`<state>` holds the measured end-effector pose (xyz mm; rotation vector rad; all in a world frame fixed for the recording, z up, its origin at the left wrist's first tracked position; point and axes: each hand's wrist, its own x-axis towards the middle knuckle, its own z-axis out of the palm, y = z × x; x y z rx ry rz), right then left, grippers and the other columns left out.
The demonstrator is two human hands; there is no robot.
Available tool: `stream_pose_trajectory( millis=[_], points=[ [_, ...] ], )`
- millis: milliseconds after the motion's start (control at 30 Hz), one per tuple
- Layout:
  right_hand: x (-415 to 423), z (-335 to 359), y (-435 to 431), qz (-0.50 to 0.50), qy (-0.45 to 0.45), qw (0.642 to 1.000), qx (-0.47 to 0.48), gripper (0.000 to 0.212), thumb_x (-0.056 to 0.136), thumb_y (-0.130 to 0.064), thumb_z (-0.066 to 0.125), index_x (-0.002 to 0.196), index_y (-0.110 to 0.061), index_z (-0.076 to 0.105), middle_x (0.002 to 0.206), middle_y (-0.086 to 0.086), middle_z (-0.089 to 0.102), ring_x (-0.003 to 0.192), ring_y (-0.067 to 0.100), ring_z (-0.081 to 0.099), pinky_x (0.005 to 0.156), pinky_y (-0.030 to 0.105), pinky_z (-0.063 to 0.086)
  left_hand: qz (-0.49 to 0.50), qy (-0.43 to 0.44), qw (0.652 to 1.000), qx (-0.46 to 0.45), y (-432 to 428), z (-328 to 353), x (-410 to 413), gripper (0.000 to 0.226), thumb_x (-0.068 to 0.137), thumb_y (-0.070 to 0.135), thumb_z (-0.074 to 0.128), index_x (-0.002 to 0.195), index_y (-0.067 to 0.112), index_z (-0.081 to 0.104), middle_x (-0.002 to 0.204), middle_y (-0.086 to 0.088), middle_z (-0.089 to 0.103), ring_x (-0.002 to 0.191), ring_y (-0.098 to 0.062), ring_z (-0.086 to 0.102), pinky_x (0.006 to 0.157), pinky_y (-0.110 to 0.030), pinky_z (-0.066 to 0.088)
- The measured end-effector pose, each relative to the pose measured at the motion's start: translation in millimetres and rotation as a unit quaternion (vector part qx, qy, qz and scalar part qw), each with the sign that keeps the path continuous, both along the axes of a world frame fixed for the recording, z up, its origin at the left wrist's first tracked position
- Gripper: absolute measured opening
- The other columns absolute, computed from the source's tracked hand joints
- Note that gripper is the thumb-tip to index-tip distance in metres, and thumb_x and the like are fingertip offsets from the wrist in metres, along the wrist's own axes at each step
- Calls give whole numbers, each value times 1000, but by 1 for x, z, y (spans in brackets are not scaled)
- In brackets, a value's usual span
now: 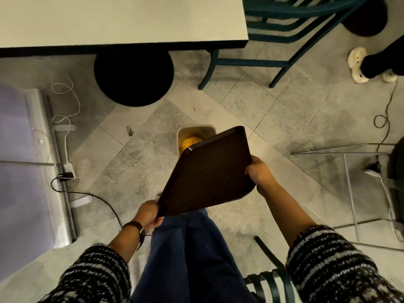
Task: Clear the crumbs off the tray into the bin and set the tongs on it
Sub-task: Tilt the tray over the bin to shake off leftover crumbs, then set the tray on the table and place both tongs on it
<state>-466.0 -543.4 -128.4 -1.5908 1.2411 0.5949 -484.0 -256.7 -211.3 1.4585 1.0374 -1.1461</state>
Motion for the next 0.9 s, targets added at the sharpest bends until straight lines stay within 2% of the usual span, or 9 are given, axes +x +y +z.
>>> stream_pose_trajectory(
  millis=[67, 167, 233, 367, 567, 700, 733, 800, 900],
  points=[
    [-15, 36, 7, -68, -21, 997, 21, 64, 72, 17, 33, 132, -3, 47, 126, 14, 57, 108, 32, 53, 82, 37, 49, -1, -25, 1000, -13, 13, 50, 7, 24, 89, -4, 36, 86, 9, 56, 60, -8, 37, 27, -6, 37, 33, -9, 28],
    [-33, 98, 13, -127, -44, 988, 73, 65, 69, 17, 31, 129, -2, 48, 120, 16, 58, 101, 32, 52, 61, 31, 47, 41, -55, 997, -47, 29, 132, 14, 23, 89, -4, 42, 102, 10, 54, 76, -11, 49, 50, -13, 47, 36, -12, 41],
    [-41, 141, 13, -128, -59, 985, 104, 58, 70, 16, 28, 120, 0, 51, 105, 16, 58, 91, 33, 53, 54, 29, 44, 63, -83, 993, -62, 38, 188, 14, 24, 89, -1, 46, 109, 12, 53, 81, -10, 52, 58, -15, 44, 39, -15, 46],
    [-52, 214, 14, -137, -121, 968, 170, 33, 70, 12, 32, 93, 3, 53, 74, 12, 47, 57, 26, 46, 34, 21, 39, 48, -178, 981, -52, 52, 278, 16, 27, 90, 10, 47, 117, 11, 51, 84, -8, 56, 54, -17, 54, 42, -23, 51],
    [-52, 279, 30, -120, -211, 941, 237, 58, 51, -1, 41, 106, 6, 58, 90, 14, 55, 63, 25, 44, 50, 30, 31, 94, -328, 939, -46, 61, 362, 24, 18, 91, 9, 43, 102, 11, 57, 81, -12, 54, 46, -15, 62, 39, -25, 52],
    [-30, 309, 49, -61, -253, 926, 275, 63, 50, 3, 37, 110, -4, 56, 88, 17, 64, 71, 34, 56, 43, 27, 48, 136, -387, 911, -38, 80, 386, 27, 24, 91, 9, 41, 110, 11, 57, 93, -14, 55, 69, -23, 59, 41, -26, 53],
    [-21, 315, 54, -40, -262, 922, 282, 68, 50, 6, 37, 115, -6, 53, 88, 18, 64, 75, 35, 57, 47, 31, 51, 147, -394, 906, -40, 89, 391, 27, 27, 91, 9, 41, 113, 11, 56, 96, -16, 57, 72, -24, 59, 42, -26, 54],
    [-6, 321, 65, 6, -268, 922, 281, 75, 57, 15, 36, 127, -10, 47, 90, 15, 61, 82, 35, 56, 61, 37, 47, 167, -404, 899, -44, 105, 394, 27, 30, 90, 8, 40, 116, 11, 56, 97, -15, 59, 74, -24, 58, 44, -27, 55],
    [18, 322, 91, 51, -287, 913, 284, 66, 74, 18, 33, 126, -20, 45, 100, 13, 62, 95, 35, 57, 74, 44, 48, 214, -411, 885, -43, 133, 385, 31, 35, 90, 8, 40, 124, 10, 51, 104, -16, 56, 78, -24, 56, 46, -28, 56]
  ],
)
